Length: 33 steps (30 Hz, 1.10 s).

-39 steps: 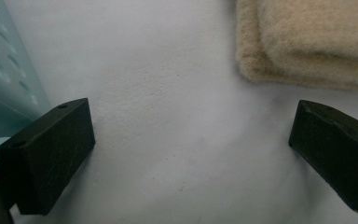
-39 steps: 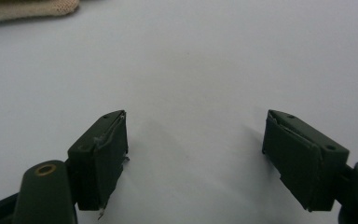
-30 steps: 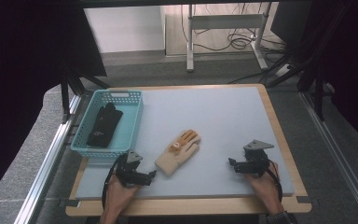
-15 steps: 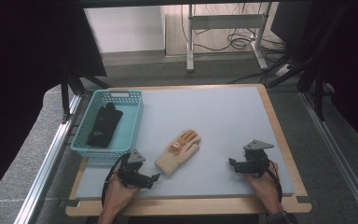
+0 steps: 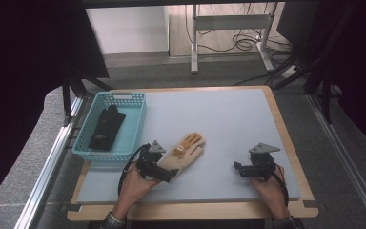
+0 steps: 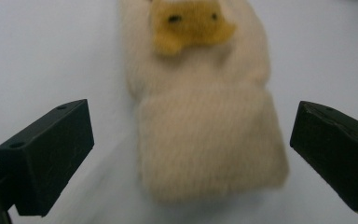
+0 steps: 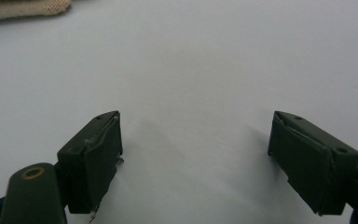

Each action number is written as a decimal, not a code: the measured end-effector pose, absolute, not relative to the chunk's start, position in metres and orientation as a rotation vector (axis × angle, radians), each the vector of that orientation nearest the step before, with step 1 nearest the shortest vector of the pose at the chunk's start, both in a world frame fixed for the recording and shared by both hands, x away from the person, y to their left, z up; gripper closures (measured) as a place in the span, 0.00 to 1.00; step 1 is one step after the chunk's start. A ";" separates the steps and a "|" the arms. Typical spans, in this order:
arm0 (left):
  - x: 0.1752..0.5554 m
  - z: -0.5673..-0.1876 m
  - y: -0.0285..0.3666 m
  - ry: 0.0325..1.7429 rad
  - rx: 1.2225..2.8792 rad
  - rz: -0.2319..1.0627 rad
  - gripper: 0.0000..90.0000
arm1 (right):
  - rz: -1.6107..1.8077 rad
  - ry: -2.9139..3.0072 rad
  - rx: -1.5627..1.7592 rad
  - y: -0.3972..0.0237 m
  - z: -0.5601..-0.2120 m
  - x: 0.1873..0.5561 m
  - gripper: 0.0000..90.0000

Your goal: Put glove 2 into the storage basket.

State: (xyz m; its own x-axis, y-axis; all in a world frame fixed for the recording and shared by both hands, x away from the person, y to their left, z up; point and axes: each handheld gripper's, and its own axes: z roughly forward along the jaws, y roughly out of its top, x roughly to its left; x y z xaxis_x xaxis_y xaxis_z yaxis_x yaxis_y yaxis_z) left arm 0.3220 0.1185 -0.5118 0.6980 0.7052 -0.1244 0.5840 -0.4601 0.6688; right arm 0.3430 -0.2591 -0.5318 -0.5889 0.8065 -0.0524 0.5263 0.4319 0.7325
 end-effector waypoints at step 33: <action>0.364 -0.521 0.079 1.020 2.343 0.240 0.59 | 0.965 2.294 1.132 -0.259 -0.532 0.343 0.19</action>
